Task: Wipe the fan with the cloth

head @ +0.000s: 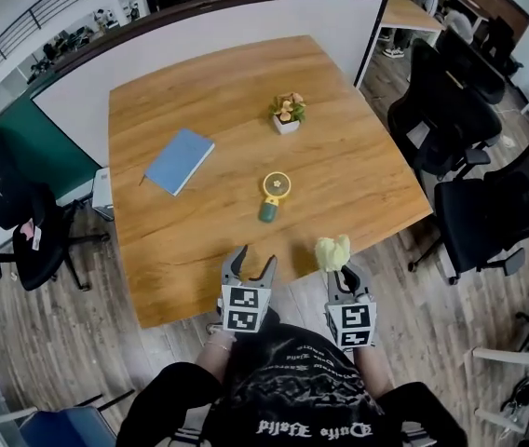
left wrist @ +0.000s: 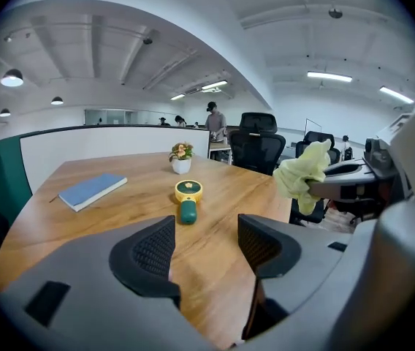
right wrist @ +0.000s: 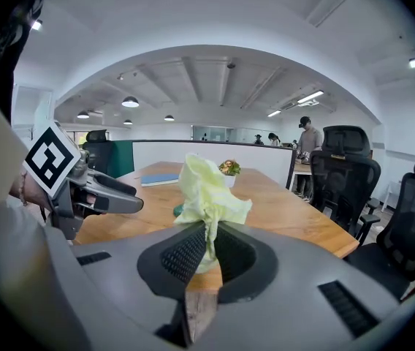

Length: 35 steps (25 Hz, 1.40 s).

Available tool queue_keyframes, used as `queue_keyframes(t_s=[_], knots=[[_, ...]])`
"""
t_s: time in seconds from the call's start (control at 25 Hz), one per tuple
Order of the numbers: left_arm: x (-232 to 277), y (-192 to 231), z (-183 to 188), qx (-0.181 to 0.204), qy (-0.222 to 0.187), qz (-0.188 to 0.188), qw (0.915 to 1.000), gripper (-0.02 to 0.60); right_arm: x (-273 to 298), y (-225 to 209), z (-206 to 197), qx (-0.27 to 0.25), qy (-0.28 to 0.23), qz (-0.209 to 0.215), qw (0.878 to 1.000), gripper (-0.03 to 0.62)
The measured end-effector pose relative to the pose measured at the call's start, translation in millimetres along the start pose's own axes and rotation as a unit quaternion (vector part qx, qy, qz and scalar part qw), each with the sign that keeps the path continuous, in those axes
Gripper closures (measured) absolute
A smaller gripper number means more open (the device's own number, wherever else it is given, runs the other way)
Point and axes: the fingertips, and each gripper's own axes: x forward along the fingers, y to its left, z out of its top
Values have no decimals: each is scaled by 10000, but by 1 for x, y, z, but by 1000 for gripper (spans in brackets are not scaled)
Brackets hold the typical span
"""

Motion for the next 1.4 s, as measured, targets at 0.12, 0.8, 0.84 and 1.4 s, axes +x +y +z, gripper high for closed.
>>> queue_keyframes(t_s=[0.12, 0.8, 0.84, 1.4], knots=[[27, 18, 8, 207, 63, -125, 9997, 305, 30, 0, 7, -6, 104, -83, 9999, 553], [121, 37, 6, 34, 771, -316, 9965, 305, 100, -28, 14, 80, 473, -45, 9988, 551], [126, 39, 6, -31, 817, -271, 9963, 305, 102, -30, 18, -25, 457, 10, 9990, 551], [164, 44, -21, 8, 1678, 103, 9858, 340, 129, -55, 26, -456, 628, 898, 9929, 551]])
